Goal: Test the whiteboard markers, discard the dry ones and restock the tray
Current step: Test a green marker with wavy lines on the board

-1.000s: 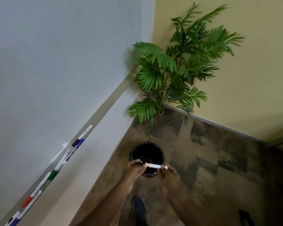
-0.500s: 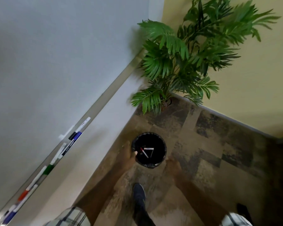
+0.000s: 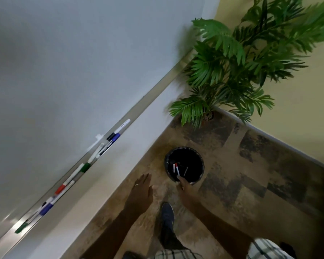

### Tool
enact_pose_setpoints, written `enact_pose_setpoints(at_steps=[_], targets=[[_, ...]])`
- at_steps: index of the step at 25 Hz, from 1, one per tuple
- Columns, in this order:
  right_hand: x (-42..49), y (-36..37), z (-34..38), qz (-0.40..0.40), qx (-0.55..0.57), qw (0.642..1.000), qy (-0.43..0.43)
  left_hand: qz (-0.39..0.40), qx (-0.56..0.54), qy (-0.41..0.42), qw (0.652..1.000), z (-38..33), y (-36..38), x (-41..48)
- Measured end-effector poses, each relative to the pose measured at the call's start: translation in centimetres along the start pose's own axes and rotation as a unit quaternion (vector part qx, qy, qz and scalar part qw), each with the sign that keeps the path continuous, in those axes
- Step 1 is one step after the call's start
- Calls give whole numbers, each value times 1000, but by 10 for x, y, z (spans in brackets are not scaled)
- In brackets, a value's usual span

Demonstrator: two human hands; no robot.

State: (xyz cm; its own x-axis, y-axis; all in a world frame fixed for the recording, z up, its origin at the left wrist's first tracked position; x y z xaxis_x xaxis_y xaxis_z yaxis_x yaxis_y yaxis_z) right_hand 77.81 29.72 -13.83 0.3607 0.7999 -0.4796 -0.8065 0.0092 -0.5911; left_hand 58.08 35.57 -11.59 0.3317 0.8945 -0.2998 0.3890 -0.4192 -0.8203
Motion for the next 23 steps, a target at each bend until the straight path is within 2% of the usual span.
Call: enact_pose_setpoints(at_steps=[4, 7, 12, 17, 21, 23], targets=[[-31, 35, 51, -17, -120, 970, -213, -39, 11, -11, 999, 33, -24, -38], [-65, 59, 87, -27, -154, 939, -306, -68, 2, -25, 997, 59, -42, -73], [-122, 106, 124, -46, -186, 900, -392, -132, 1, -40, 990, 98, -75, -138], [-165, 156, 150, -8, -193, 883, -427, -188, -4, -89, 978, 145, -104, -201], [-194, 184, 188, 21, -255, 841, -477, -213, -13, -138, 967, 185, -122, -236], [-200, 200, 207, 35, -237, 834, -497, -229, -7, -157, 961, 201, -130, -243]])
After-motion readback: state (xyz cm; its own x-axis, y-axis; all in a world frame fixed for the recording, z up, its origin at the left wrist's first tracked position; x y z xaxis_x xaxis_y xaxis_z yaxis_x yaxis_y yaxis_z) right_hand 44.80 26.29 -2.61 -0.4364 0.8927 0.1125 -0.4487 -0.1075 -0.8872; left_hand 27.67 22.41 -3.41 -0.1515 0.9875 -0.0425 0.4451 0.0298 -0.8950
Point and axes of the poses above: each hand's wrist, its own x-axis towards the middle knuckle, its own y-axis out of the palm, z = x × y, the point moved 5 cm from there along x, towards the middle knuckle, and after that the axes turned 9 degrees about -z, right-handed, at the moved point
